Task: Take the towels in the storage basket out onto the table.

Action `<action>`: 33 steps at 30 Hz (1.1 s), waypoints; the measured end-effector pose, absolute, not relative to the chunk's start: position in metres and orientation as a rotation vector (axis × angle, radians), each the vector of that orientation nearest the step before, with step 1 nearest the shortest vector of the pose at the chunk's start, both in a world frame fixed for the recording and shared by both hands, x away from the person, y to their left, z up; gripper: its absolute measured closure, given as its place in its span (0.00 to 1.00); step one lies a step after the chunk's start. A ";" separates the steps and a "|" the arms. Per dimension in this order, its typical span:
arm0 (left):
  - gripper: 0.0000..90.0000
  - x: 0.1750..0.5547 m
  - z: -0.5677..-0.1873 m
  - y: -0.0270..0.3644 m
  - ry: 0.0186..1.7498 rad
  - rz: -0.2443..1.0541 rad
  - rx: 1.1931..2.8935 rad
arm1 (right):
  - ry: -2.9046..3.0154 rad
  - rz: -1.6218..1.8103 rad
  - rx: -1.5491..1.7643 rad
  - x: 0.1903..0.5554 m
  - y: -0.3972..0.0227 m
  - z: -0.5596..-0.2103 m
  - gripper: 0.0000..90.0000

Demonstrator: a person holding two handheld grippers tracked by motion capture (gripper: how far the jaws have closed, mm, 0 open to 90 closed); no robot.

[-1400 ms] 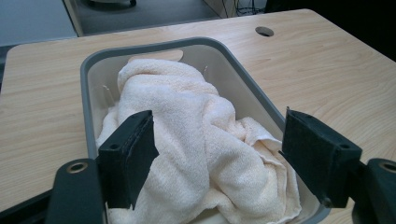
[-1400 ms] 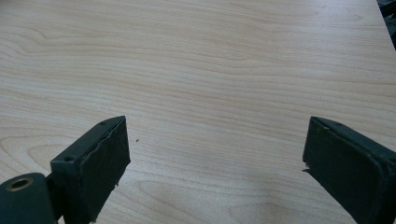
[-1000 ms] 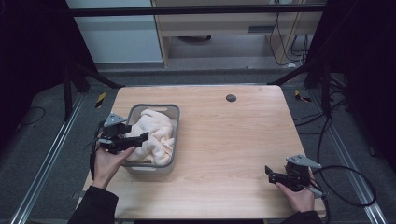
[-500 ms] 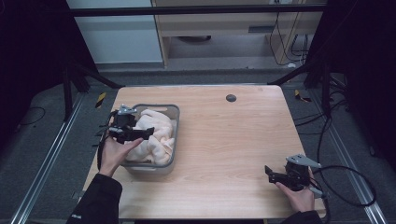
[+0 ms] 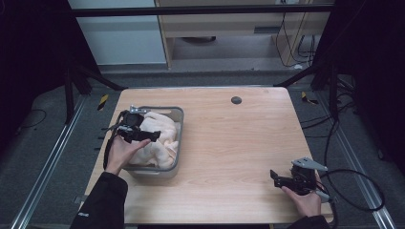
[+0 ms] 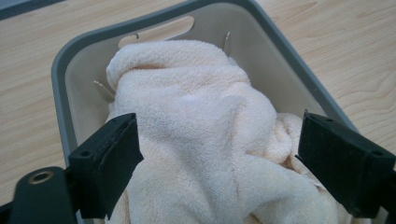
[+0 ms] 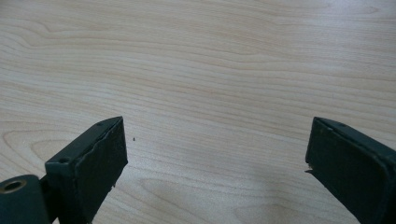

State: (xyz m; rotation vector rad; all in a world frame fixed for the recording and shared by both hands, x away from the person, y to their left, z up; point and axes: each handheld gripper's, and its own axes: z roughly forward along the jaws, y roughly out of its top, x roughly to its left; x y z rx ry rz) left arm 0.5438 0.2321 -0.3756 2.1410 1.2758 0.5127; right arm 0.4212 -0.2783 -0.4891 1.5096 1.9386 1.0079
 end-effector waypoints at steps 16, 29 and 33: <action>0.06 0.558 -0.400 0.232 1.334 0.452 2.247 | 1.967 0.999 1.509 0.423 -0.278 -0.491 0.03; 0.03 0.558 -0.418 0.231 1.338 0.423 2.260 | 2.001 0.975 1.507 0.424 -0.276 -0.493 0.01; 0.03 0.558 -0.425 0.230 1.352 0.404 2.277 | 2.002 0.975 1.506 0.424 -0.276 -0.493 0.01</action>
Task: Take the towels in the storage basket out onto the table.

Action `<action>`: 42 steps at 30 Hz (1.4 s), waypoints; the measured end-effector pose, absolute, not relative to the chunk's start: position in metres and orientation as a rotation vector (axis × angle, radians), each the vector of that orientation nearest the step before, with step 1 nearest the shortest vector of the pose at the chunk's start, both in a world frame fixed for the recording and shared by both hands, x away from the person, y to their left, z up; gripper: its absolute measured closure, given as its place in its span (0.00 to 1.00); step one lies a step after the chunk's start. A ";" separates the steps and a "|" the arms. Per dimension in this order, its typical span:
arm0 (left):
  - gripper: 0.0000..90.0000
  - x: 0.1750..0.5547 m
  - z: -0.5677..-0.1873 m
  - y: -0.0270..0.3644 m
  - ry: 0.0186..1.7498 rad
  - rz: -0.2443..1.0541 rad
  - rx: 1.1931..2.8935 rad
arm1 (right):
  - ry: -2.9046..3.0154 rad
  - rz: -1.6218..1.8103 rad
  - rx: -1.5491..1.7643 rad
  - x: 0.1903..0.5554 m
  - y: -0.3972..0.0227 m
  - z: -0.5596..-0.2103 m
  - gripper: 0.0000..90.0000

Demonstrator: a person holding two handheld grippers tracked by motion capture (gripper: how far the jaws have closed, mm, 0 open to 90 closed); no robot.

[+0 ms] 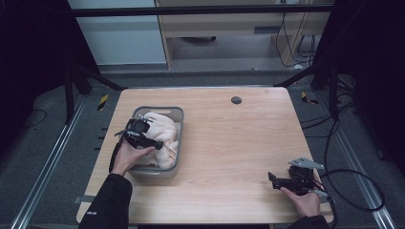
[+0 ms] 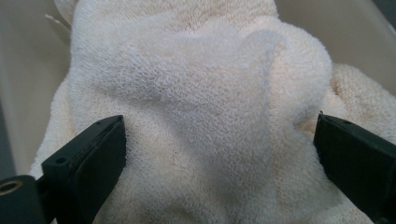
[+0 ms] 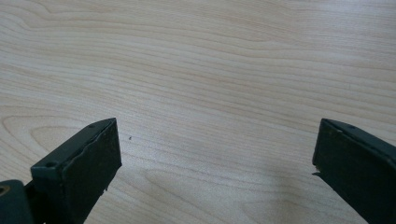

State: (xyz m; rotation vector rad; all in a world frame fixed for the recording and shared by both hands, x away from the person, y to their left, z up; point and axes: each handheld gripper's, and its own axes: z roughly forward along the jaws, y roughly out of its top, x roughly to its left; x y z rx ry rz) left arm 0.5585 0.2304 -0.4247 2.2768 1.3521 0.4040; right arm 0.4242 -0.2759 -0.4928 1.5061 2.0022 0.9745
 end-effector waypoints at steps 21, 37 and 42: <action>0.70 0.558 -0.429 0.226 1.445 0.374 2.304 | 2.009 0.984 1.509 0.424 -0.276 -0.492 0.02; 0.79 0.537 -0.395 0.234 1.364 0.431 2.198 | 2.008 0.988 1.511 0.424 -0.277 -0.492 0.02; 0.79 0.529 -0.375 0.234 1.332 0.458 2.160 | 2.006 0.983 1.509 0.424 -0.277 -0.492 0.02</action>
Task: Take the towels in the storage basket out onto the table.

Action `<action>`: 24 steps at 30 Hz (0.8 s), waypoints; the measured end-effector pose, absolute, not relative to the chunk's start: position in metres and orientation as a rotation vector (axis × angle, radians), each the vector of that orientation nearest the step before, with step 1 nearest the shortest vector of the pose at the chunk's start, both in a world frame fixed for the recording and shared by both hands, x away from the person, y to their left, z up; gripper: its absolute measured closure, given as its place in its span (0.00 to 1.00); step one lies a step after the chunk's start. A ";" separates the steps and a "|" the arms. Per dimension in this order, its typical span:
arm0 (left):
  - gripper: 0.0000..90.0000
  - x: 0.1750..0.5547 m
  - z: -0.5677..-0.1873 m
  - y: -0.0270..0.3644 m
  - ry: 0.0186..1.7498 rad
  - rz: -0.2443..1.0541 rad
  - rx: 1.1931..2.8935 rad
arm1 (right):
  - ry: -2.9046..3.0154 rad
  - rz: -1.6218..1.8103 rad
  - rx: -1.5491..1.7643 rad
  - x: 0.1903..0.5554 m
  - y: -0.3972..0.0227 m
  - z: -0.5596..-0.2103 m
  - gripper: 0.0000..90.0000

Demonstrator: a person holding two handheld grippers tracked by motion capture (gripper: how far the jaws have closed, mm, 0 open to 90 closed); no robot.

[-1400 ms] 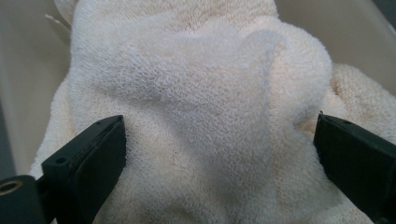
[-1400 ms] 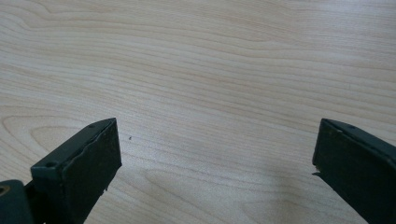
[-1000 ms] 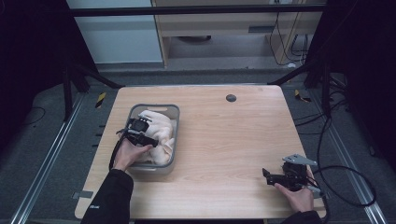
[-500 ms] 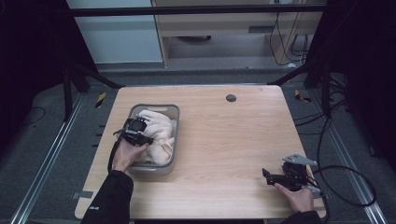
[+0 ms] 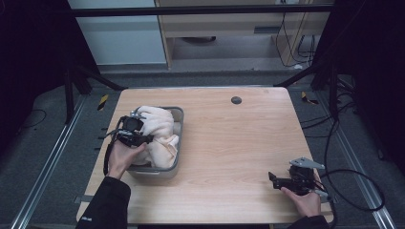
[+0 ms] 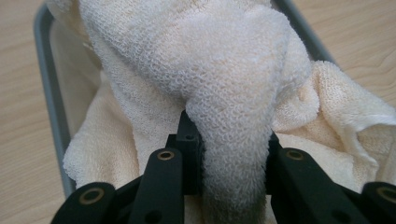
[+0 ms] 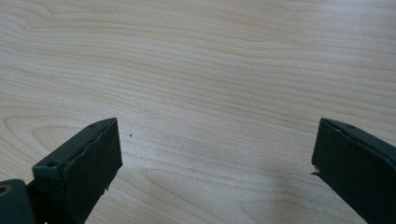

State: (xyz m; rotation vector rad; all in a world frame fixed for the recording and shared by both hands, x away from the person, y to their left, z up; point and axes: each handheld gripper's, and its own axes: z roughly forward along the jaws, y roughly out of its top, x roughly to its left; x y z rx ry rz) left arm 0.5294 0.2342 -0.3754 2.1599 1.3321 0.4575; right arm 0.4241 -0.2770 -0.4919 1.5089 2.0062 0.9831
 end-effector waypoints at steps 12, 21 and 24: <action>0.79 0.522 -0.334 0.242 1.282 0.505 2.128 | 2.006 0.984 1.513 0.424 -0.277 -0.492 0.02; 0.79 0.519 -0.317 0.242 1.255 0.528 2.135 | 2.006 0.982 1.511 0.424 -0.277 -0.492 0.02; 0.79 0.517 -0.310 0.242 1.243 0.529 2.126 | 2.006 0.980 1.510 0.424 -0.277 -0.492 0.02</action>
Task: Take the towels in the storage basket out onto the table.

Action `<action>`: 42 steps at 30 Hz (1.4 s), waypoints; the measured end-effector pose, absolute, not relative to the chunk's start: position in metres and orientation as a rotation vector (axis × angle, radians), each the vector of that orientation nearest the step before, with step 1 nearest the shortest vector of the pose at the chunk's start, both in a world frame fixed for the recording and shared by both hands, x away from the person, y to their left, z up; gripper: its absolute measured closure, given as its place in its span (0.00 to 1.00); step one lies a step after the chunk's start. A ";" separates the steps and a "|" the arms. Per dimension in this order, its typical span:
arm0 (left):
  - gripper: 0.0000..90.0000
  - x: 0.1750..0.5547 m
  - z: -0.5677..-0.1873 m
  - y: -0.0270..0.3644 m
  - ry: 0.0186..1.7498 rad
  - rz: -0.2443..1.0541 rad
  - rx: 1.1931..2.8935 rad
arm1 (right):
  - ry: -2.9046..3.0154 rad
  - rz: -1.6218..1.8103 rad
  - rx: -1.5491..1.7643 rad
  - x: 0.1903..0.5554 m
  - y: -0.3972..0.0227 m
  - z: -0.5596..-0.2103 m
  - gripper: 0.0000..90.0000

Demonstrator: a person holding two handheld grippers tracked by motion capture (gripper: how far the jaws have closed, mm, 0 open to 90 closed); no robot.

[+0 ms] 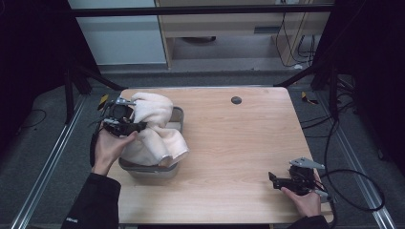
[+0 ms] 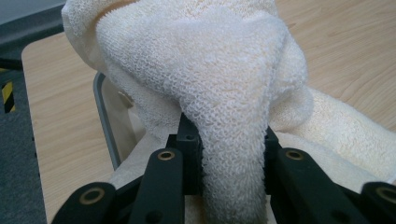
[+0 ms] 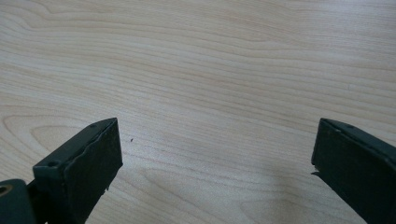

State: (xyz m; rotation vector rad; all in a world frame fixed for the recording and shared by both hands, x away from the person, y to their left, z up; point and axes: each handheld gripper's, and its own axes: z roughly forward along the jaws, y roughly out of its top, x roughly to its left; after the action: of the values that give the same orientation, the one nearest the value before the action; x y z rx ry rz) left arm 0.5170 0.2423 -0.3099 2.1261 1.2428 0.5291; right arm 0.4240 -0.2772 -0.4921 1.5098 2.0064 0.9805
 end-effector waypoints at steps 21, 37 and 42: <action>0.79 0.500 -0.259 0.249 1.177 0.594 2.046 | 2.010 0.975 1.501 0.424 -0.277 -0.492 0.02; 0.79 0.493 -0.234 0.249 1.152 0.589 2.029 | 2.011 0.978 1.504 0.424 -0.277 -0.492 0.02; 0.79 0.492 -0.223 0.251 1.158 0.601 2.048 | 2.010 0.976 1.500 0.424 -0.277 -0.492 0.02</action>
State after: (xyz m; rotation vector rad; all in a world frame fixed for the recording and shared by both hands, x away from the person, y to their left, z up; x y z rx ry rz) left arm 0.4919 0.2514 -0.2226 2.0478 1.1576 0.6006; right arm 0.4243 -0.2772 -0.4924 1.5000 2.0102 0.9758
